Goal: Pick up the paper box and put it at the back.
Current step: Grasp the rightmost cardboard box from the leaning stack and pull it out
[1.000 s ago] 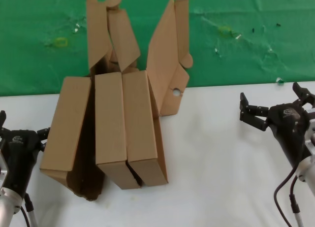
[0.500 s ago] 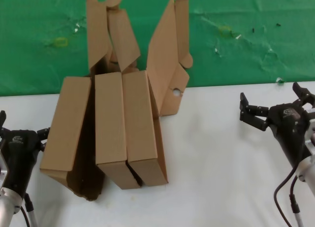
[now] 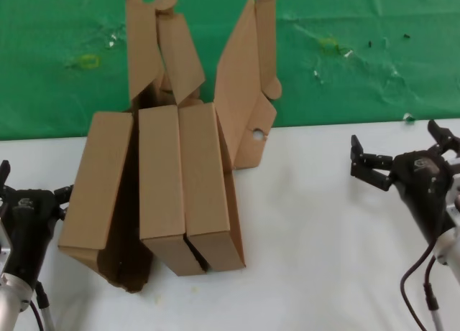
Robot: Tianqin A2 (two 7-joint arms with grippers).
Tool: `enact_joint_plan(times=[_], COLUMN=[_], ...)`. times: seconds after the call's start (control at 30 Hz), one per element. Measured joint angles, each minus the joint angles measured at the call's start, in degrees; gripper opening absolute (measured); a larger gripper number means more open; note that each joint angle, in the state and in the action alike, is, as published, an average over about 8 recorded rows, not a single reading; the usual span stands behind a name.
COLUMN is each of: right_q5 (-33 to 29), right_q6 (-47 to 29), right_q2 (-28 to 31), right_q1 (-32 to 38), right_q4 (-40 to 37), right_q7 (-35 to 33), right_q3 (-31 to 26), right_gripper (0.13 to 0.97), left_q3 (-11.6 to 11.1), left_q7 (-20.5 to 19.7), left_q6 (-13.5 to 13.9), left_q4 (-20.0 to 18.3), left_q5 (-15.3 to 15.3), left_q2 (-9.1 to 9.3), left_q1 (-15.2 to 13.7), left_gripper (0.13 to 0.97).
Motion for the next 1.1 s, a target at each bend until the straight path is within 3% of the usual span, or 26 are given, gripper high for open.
enact_joint_plan(times=[0.3,0.5,0.63,1.1], right_q5=[1.30,5.02,7.70,12.65], right_q6=[-6.05,-14.87,-21.67,-41.01], right_q2=[1.14,4.22,7.70,23.06], right_q1=[-0.45,-0.61,-1.28,-10.79], right_q4=[3.56,6.71,8.16,11.43], right_q7=[-3.84,-7.38,-9.32,-10.89], right_q3=[3.61,6.69,8.23,10.41], right_gripper=[0.966,0.966,0.966,0.966], left_q3=[0.00,0.00,0.00,0.00], left_q7=[0.00,0.00,0.00,0.00], left_q6=[0.00,0.00,0.00,0.00], left_q4=[0.00,0.00,0.00,0.00], left_q5=[0.00,0.00,0.00,0.00], left_q2=[0.00,0.00,0.00,0.00], left_q1=[0.00,0.00,0.00,0.00], left_gripper=[0.892,0.805,0.805,0.478])
